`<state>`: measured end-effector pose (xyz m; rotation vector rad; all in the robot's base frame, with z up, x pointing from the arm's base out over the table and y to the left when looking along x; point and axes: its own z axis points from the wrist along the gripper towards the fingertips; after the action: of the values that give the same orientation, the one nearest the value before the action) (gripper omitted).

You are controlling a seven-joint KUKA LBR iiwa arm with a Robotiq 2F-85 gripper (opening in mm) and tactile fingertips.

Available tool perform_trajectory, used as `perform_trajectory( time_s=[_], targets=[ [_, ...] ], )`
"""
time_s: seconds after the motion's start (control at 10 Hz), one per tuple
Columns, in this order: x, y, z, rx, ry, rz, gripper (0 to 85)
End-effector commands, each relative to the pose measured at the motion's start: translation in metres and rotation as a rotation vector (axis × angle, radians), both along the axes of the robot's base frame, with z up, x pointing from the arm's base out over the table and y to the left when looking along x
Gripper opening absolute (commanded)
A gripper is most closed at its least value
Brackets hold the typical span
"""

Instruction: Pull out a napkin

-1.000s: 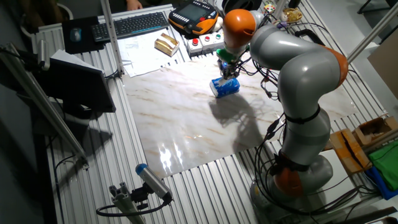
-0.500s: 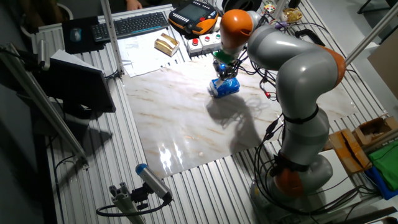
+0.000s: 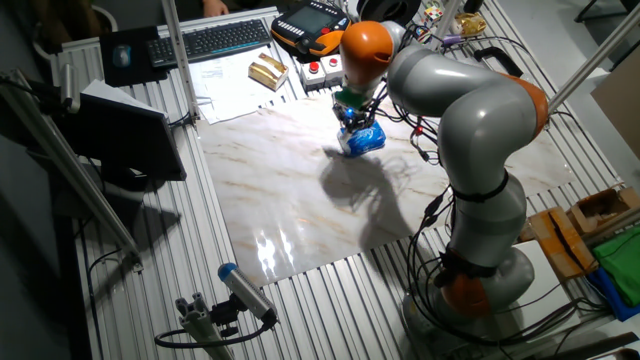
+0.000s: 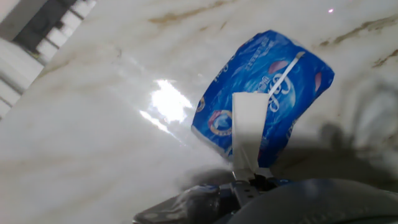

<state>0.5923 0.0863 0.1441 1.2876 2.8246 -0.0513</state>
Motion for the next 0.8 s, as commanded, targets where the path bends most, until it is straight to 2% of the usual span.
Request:
perform_trajectory(
  time_s=[0.0, 0.5, 0.7],
  targets=[
    [-0.0015, 0.004, 0.0, 0.005, 0.001, 0.002, 0.7],
    [-0.0081, 0.016, -0.008, 0.013, 0.007, 0.002, 0.7],
    [-0.0109, 0.02, -0.01, 0.001, 0.006, 0.002, 0.7]
  ],
)
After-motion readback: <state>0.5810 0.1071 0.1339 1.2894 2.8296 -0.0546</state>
